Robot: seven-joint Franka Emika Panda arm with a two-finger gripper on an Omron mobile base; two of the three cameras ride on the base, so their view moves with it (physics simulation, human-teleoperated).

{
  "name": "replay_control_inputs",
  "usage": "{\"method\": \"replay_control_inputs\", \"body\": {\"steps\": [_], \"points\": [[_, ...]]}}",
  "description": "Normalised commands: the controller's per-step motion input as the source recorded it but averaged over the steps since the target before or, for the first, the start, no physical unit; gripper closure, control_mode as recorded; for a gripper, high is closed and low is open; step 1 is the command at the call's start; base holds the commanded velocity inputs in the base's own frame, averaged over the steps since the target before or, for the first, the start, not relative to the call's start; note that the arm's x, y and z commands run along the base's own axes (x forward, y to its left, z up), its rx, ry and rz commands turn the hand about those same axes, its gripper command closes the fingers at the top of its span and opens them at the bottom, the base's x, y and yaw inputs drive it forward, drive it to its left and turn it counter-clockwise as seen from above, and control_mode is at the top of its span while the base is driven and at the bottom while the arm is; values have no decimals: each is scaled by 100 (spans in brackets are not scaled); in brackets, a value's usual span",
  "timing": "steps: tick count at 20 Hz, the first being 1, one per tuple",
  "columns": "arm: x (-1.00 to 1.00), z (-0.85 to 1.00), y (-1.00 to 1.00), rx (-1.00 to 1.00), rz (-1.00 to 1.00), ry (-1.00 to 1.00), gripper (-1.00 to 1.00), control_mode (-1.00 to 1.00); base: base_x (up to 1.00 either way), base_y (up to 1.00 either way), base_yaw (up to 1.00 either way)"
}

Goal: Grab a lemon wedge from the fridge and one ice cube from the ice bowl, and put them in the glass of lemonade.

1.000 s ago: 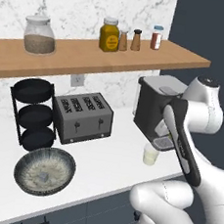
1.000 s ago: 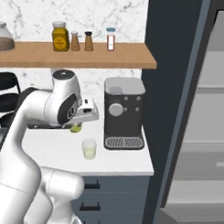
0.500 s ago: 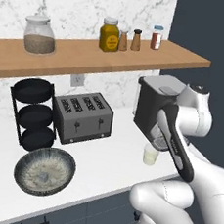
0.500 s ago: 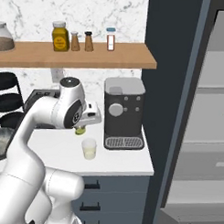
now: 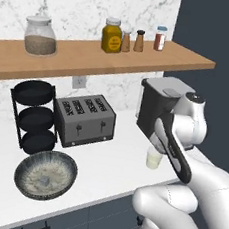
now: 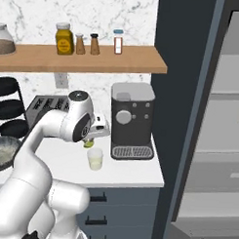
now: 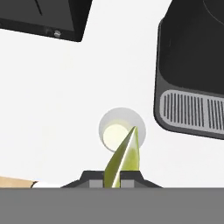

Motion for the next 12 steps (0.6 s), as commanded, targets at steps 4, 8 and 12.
{"method": "replay_control_inputs", "body": {"steps": [4,8,12], "points": [[0,-33,0,-4,0,-5,100,-100,0,0,0],[4,-16,0,-2,0,0,100,-100,0,0,0],[11,-10,0,-2,0,0,100,-100,0,0,0]]}}
